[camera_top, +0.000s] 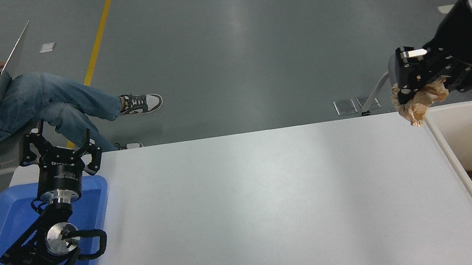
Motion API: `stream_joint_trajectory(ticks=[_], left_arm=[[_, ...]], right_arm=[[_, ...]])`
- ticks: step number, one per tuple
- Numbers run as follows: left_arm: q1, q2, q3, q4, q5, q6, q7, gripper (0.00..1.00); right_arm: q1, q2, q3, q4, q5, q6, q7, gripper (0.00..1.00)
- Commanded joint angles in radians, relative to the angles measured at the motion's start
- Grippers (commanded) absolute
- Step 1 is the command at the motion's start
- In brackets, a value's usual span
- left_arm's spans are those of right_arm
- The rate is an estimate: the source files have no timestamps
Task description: Pick up paper ball place in dustbin
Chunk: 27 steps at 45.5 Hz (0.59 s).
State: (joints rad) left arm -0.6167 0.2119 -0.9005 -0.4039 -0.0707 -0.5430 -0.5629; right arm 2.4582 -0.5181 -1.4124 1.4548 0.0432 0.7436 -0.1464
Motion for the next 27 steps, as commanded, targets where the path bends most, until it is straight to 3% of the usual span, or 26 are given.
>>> stream_joint_trajectory(ticks=[1, 15, 27], left_arm=[[-0.001, 0.000, 0.000, 0.001, 0.000, 0.000, 0.000, 0.99], [-0.001, 0.000, 0.000, -0.001, 0.000, 0.000, 0.000, 0.99], [0.000, 0.000, 0.000, 0.000, 0.000, 0.000, 0.000, 0.99]], right_arm=[[-0.034, -0.195, -0.140, -0.043, -0.022, -0.170, -0.001, 0.00], [-0.513, -0.301, -0.004, -0.198, -0.020, -0.598, 0.002, 0.00], [-1.085, -0.293, 0.355, -0.563, -0.022, -0.641, 0.002, 0.00]])
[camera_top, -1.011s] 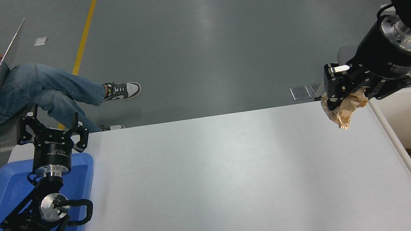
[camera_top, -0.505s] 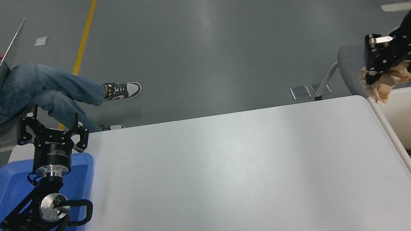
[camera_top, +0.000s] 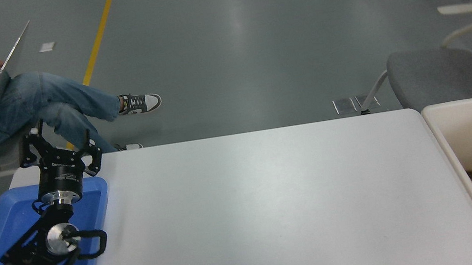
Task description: Pick up paper ball place in dustbin
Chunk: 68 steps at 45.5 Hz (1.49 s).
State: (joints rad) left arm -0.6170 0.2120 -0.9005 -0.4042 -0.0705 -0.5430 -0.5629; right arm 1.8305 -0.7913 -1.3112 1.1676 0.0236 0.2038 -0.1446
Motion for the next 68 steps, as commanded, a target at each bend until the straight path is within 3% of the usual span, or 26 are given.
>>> stream_joint_trajectory(ticks=[1, 18, 27, 46, 50, 52, 54, 68], left_arm=[[-0.001, 0.000, 0.000, -0.001, 0.000, 0.000, 0.000, 0.99], [-0.001, 0.000, 0.000, 0.001, 0.000, 0.000, 0.000, 0.99], [0.000, 0.000, 0.000, 0.001, 0.000, 0.000, 0.000, 0.99], [0.000, 0.000, -0.002, -0.001, 0.000, 0.000, 0.000, 0.99], [-0.001, 0.000, -0.002, 0.001, 0.000, 0.000, 0.000, 0.99], [0.000, 0.000, -0.002, 0.001, 0.000, 0.000, 0.000, 0.99], [0.000, 0.000, 0.000, -0.001, 0.000, 0.000, 0.000, 0.99], [-0.001, 0.000, -0.002, -0.001, 0.000, 0.000, 0.000, 0.99]], right_arm=[[-0.494, -0.016, 0.276, -0.310, -0.002, -0.103, 0.000, 0.00], [-0.910, 0.150, 0.608, -0.762, -0.005, -0.110, 0.000, 0.00], [-1.059, 0.290, 0.636, -0.980, -0.008, -0.168, 0.000, 0.00], [-1.105, 0.328, 0.636, -1.023, -0.007, -0.202, 0.000, 0.01], [-1.097, 0.325, 0.636, -1.023, -0.007, -0.205, 0.000, 0.53], [-1.094, 0.326, 0.638, -1.023, -0.004, -0.211, 0.000, 0.69], [-1.094, 0.325, 0.641, -1.020, -0.001, -0.218, 0.000, 0.78], [-1.093, 0.325, 0.682, -1.010, -0.001, -0.234, 0.000, 0.81]])
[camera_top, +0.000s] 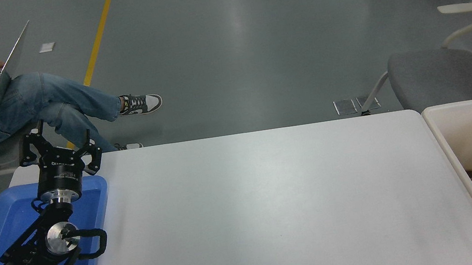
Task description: Pick up paper ball place in dustbin
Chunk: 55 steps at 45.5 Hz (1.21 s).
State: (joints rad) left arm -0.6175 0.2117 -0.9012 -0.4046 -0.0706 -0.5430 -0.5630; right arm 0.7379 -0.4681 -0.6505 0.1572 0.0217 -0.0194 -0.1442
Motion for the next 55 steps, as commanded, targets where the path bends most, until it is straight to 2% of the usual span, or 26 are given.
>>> stream_joint_trajectory(ticks=[1, 14, 18, 22, 24, 25, 31, 37, 41, 45, 52, 55], left_arm=[[-0.001, 0.000, 0.001, 0.000, 0.000, 0.000, 0.000, 0.99], [-0.001, 0.000, -0.001, 0.000, 0.000, 0.000, 0.000, 0.99], [0.001, 0.000, 0.001, 0.001, 0.000, 0.000, 0.000, 0.99], [-0.001, 0.000, 0.001, 0.000, 0.000, 0.000, 0.000, 0.99], [-0.001, 0.000, 0.001, 0.000, 0.000, 0.000, 0.000, 0.99], [-0.001, 0.000, 0.001, 0.000, 0.000, 0.000, 0.000, 0.99], [-0.001, 0.000, 0.001, 0.000, 0.000, 0.000, 0.000, 0.99], [0.001, 0.000, 0.001, 0.000, 0.000, 0.000, 0.000, 0.99], [-0.001, 0.000, 0.001, 0.000, 0.000, 0.000, 0.000, 0.99], [0.001, 0.002, 0.001, 0.001, 0.002, 0.000, 0.000, 0.99], [0.001, 0.000, 0.001, 0.000, 0.000, 0.000, 0.000, 0.99], [0.001, 0.002, 0.001, 0.001, 0.000, 0.000, 0.000, 0.99]], right_arm=[[0.001, 0.000, 0.022, -0.001, 0.001, -0.011, -0.002, 0.81], [0.083, -0.035, 0.023, 0.090, 0.007, -0.007, -0.002, 0.83], [0.142, -0.112, 0.018, 0.174, 0.009, -0.007, -0.002, 0.91], [0.213, -0.153, -0.003, 0.257, 0.009, -0.004, -0.002, 0.93], [0.248, -0.175, -0.020, 0.294, 0.009, 0.001, -0.003, 1.00], [0.270, -0.185, -0.035, 0.315, 0.007, 0.006, -0.003, 1.00], [0.484, -0.207, -0.249, 0.533, 0.010, 0.010, -0.006, 1.00], [0.774, -0.176, -0.520, 0.810, 0.012, 0.012, -0.006, 1.00], [0.908, -0.156, -0.592, 0.923, 0.014, 0.024, -0.005, 1.00], [0.995, -0.104, -0.615, 0.973, 0.014, 0.140, -0.006, 1.00], [1.161, -0.011, -0.624, 0.981, 0.014, 0.534, -0.006, 1.00], [1.218, 0.045, -0.621, 0.981, 0.014, 0.653, -0.006, 1.00]])
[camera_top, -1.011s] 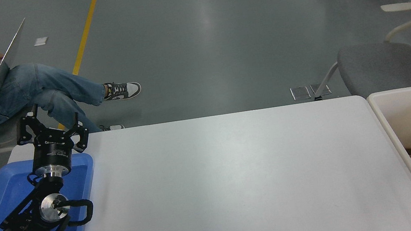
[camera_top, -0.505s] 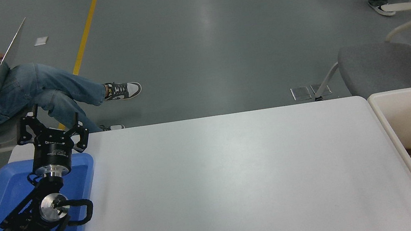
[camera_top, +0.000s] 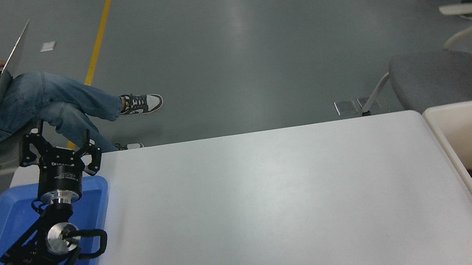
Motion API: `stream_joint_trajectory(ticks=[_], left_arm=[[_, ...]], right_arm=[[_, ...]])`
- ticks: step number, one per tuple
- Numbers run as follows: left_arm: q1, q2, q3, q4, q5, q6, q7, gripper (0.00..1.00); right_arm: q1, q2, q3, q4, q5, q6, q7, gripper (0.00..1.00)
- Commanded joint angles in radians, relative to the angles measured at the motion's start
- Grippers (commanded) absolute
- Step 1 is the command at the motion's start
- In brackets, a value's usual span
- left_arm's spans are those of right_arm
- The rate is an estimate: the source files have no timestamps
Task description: Pick up paper ball place in dustbin
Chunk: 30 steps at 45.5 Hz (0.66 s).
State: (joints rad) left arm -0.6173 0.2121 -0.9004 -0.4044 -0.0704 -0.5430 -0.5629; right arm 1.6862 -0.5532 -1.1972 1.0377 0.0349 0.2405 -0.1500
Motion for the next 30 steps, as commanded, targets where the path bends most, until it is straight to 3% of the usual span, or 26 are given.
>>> stream_joint_trajectory(ticks=[1, 5, 17, 30], left_arm=[[-0.001, 0.000, 0.000, -0.001, 0.000, 0.000, 0.000, 0.99], [0.001, 0.001, 0.000, 0.001, 0.000, 0.000, 0.000, 0.99], [0.001, 0.001, 0.000, -0.001, 0.000, 0.000, 0.000, 0.99], [0.001, 0.000, 0.000, 0.001, 0.000, 0.000, 0.000, 0.99]], right_arm=[[0.286, 0.148, -0.075, 0.100, 0.000, 0.428, 0.000, 1.00], [0.351, 0.223, -0.053, 0.108, 0.002, 0.545, 0.001, 1.00], [0.484, 0.374, 0.048, 0.148, 0.002, 0.545, 0.000, 1.00], [0.544, 0.407, 0.041, 0.150, 0.049, 0.545, 0.003, 1.00]])
